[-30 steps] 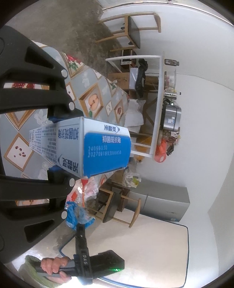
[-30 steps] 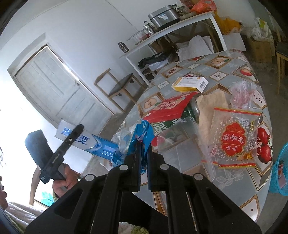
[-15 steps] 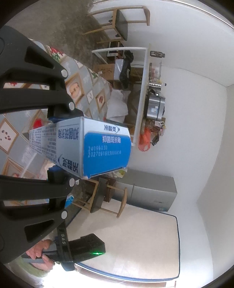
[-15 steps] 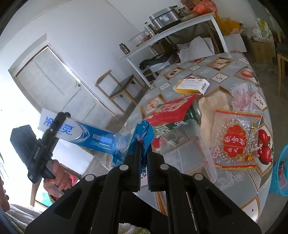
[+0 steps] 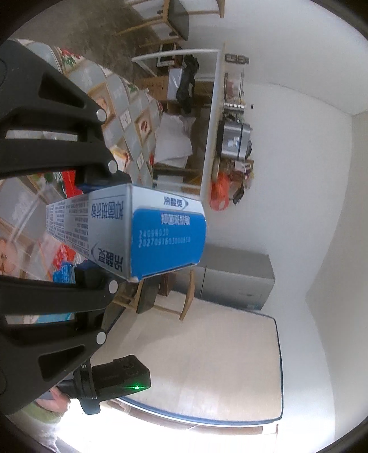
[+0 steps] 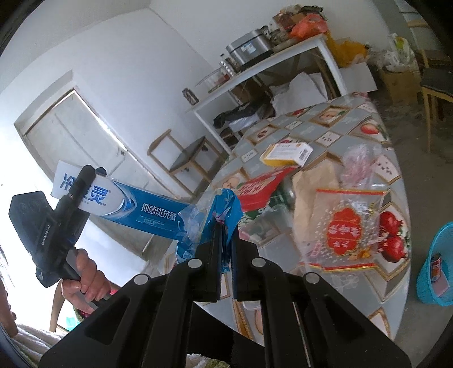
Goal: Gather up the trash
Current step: 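Carry the toothpaste box and blue wrapper with both grippers toward the blue wastebasket, then open both grippers over the blue wastebasket to drop the box and wrapper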
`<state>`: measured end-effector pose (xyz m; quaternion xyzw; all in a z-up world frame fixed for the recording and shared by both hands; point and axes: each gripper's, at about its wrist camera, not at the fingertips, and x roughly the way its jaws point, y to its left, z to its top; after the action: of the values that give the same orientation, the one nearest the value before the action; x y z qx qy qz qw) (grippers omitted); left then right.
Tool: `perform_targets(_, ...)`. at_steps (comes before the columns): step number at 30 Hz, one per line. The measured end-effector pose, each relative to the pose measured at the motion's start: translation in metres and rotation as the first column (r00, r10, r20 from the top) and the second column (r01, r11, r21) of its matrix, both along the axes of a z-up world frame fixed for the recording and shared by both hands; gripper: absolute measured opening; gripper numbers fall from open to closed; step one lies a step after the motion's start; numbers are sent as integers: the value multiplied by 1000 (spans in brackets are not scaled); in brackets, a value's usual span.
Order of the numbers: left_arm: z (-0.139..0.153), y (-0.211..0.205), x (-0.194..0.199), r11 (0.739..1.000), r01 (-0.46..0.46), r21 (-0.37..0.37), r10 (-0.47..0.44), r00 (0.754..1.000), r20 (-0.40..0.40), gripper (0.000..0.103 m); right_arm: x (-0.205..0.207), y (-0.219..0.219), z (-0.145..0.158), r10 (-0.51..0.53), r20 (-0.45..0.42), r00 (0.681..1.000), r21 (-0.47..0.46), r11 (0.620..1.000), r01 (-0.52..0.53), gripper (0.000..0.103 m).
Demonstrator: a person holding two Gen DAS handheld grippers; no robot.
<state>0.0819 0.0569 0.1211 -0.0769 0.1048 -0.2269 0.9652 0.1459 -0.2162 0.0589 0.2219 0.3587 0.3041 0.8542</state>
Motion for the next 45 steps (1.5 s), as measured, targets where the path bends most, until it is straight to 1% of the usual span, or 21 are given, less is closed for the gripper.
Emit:
perform_targets(5, 9, -31, 10, 998, 59, 4, -59, 998, -2, 32, -7, -36, 3, -71, 21, 997, 29, 997, 71, 6)
perform_targets(10, 16, -72, 24, 990, 143, 0, -143, 989, -30, 32, -20, -82, 2, -181, 35, 983, 41, 983, 180, 6)
perform_targets(12, 17, -90, 32, 983, 181, -4, -181, 982, -50, 32, -28, -103, 2, -236, 40, 971, 41, 971, 234, 6)
perform_targets(15, 16, -119, 48, 968, 252, -23, -253, 963, -98, 32, -47, -138, 1, -341, 52, 939, 27, 940, 340, 6)
perform_targets(18, 13, -155, 64, 942, 332, -53, -336, 929, -154, 32, -71, -180, -7, -461, 47, 886, 10, 887, 461, 6)
perform_targets(20, 9, -185, 74, 918, 389, -70, -395, 897, -199, 32, -83, -203, -15, -519, 32, 854, 6, 855, 519, 6)
perform_targets(23, -2, -233, 86, 889, 452, -69, -453, 852, -264, 32, -102, -244, -35, -607, -12, 795, 2, 795, 607, 6)
perform_targets(26, -20, -275, 100, 869, 491, -55, -479, 811, -335, 32, -107, -275, -60, -657, -74, 750, -14, 753, 658, 6)
perform_targets(27, -28, -294, 107, 860, 507, -48, -487, 790, -374, 32, -106, -287, -72, -672, -103, 733, -27, 739, 674, 6)
perform_targets(31, -70, -360, 136, 841, 540, -38, -475, 704, -528, 32, -89, -317, -115, -701, -191, 687, -84, 709, 700, 6)
perform_targets(33, -90, -387, 148, 840, 542, -16, -447, 676, -586, 32, -76, -330, -134, -708, -228, 669, -106, 701, 705, 6)
perform_targets(35, -110, -414, 161, 839, 543, 24, -409, 660, -631, 33, -57, -345, -156, -713, -267, 648, -133, 693, 709, 6)
perform_targets(37, -130, -440, 172, 842, 535, 68, -365, 657, -659, 33, -43, -358, -175, -719, -300, 628, -149, 685, 713, 6)
perform_targets(38, -141, -453, 181, 847, 526, 74, -345, 650, -677, 33, -32, -365, -185, -723, -313, 615, -160, 679, 717, 6)
perform_targets(39, -147, -462, 187, 850, 522, 68, -339, 642, -688, 34, -20, -372, -196, -738, -324, 592, -178, 662, 728, 7)
perform_targets(40, -155, -471, 194, 852, 520, 56, -336, 627, -703, 43, -12, -377, -206, -746, -334, 576, -188, 652, 735, 8)
perform_targets(41, -167, -484, 204, 855, 517, 43, -331, 606, -723, 62, 0, -385, -220, -747, -352, 563, -202, 648, 734, 16)
perform_targets(42, -174, -491, 212, 859, 511, 46, -316, 599, -736, 71, 8, -391, -230, -748, -366, 554, -214, 647, 732, 38)
perform_targets(43, -180, -496, 216, 865, 499, 57, -295, 598, -746, 74, 17, -398, -247, -752, -385, 535, -240, 641, 729, 50)
perform_targets(44, -188, -500, 220, 871, 486, 73, -268, 595, -758, 74, 23, -404, -263, -758, -404, 511, -274, 634, 724, 58)
perform_targets(45, -191, -500, 223, 873, 483, 74, -260, 586, -767, 74, 29, -408, -280, -764, -427, 484, -308, 626, 716, 58)
